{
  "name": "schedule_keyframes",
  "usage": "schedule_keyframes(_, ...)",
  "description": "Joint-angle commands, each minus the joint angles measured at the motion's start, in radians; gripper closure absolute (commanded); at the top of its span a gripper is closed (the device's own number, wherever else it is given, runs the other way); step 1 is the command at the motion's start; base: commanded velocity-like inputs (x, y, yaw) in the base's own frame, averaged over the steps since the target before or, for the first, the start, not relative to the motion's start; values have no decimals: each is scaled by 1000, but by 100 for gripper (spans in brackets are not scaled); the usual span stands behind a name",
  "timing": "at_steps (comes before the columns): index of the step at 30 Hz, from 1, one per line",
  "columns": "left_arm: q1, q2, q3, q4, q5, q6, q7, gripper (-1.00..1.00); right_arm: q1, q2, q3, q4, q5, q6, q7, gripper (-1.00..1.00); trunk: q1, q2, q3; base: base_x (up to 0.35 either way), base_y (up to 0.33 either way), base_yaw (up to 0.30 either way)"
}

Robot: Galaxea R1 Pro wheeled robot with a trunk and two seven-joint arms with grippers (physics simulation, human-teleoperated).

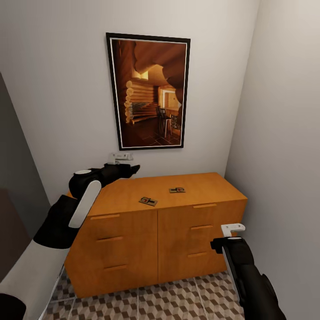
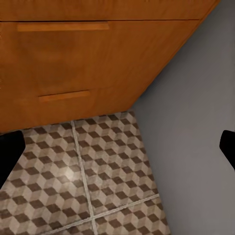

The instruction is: Take the four mousetraps from the cabinet in the bathroom and place them on the bathroom floor. Make sure all four end up on the same floor surface, and ensure that at least two of them are either under or directly next to the same bathroom sink.

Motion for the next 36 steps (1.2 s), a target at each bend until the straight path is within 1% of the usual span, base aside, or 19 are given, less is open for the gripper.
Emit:
schedule_keyframes(1,-2,-1,-2,3,2,9,10,-100,-1,1,-1,-1,-5,3,-4,-100,0,-1,-1,0,0,0)
schedule_keyframes(3,-3,-4,-2,14,-20,26,10,-100,-1,1,-1,-1,-5,3,-4,-100,0,-1,-1,0,0,0)
schedule_keyframes(4,-3,-7,-2,35,-51,58,9,-100,-1,1,-1,0,-6,4,-3,-100,0,-1,-1,0,0,0)
schedule_keyframes(5,-4,-8,-2,42,-59,70,9,-100,-1,1,-1,0,-6,5,-3,-100,0,-1,-1,0,0,0)
schedule_keyframes(6,-4,-8,-2,42,-59,70,9,-100,-1,1,-1,0,-6,5,-3,-100,0,-1,-1,0,0,0)
schedule_keyframes(9,-4,-8,-2,60,-75,105,9,-100,-1,1,-1,0,-7,5,-3,-100,0,-1,-1,0,0,0)
schedule_keyframes(12,-4,-8,-2,70,-83,133,7,-100,-1,1,-1,0,-7,6,-2,-100,0,-1,-1,0,0,0)
schedule_keyframes(13,-4,-6,1,76,-91,156,6,-100,-1,2,-1,0,-7,6,-1,-100,0,-1,-1,0,0,0)
schedule_keyframes(20,-4,-6,3,78,-97,164,8,-100,-1,1,-1,0,-7,7,-1,-100,0,-1,-1,0,0,0)
schedule_keyframes(21,-4,-10,2,95,-94,167,10,-100,-1,0,-1,0,-5,17,-3,-100,0,-1,-1,284,0,0)
schedule_keyframes(26,-4,-10,3,107,-94,166,9,-100,-3,0,-1,-1,-3,12,-10,-100,0,-1,-1,306,0,0)
schedule_keyframes(29,-4,-10,4,114,-94,166,9,-100,-29,0,-1,0,-3,16,-12,-100,0,-1,-1,319,0,0)
schedule_keyframes(32,-4,-10,4,128,-94,166,9,-100,-68,0,-1,4,-4,22,-11,-100,0,-1,-1,322,0,0)
schedule_keyframes(33,-4,-10,4,135,-94,166,9,-100,-83,0,-1,6,-5,28,-11,-100,0,-1,-1,323,0,0)
schedule_keyframes(34,-4,-10,4,149,-94,166,9,-100,-117,-1,-1,9,-6,47,-11,-100,0,-1,-1,323,0,0)
schedule_keyframes(36,-4,-11,4,162,-94,166,9,-100,-154,0,-1,12,-6,47,-11,-100,0,-1,-1,324,0,0)
